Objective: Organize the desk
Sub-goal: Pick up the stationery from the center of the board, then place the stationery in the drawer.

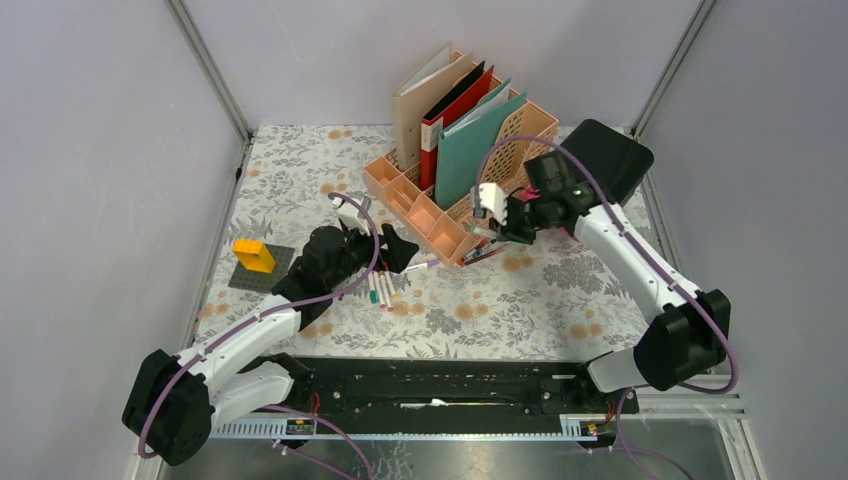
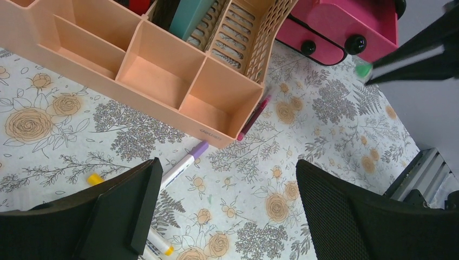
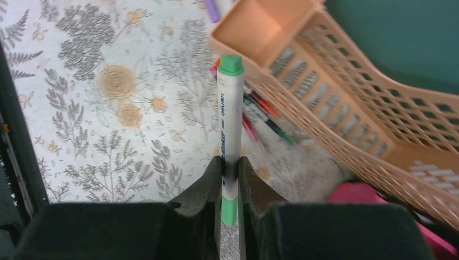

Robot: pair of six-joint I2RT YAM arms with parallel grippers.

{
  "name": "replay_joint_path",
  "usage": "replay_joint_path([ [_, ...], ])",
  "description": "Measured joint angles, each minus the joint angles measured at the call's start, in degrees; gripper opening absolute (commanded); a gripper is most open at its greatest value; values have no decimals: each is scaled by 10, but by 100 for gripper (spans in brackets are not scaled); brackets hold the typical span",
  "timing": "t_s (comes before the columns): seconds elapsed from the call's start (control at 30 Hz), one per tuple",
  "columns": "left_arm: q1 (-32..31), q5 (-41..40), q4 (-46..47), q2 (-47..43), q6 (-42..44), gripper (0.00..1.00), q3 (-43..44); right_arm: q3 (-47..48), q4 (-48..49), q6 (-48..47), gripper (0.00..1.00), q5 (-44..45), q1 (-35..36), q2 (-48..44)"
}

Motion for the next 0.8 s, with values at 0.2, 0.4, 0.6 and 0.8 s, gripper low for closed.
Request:
replay_joint_path([
  [0.2,2,0,4,0,-2,99,0,49,-8,15,0,0,-75,-24],
  [0.4,5,0,9,0,-7,99,-8,64,4,35,0,53,-134,-33],
  [0.6,12,0,8,-2,-13,99,-9,35,69,53,0,141,-154,-35],
  [0.8,20,0,10,-6,-19,99,-16,-16,130,55,18,214,-165,-35],
])
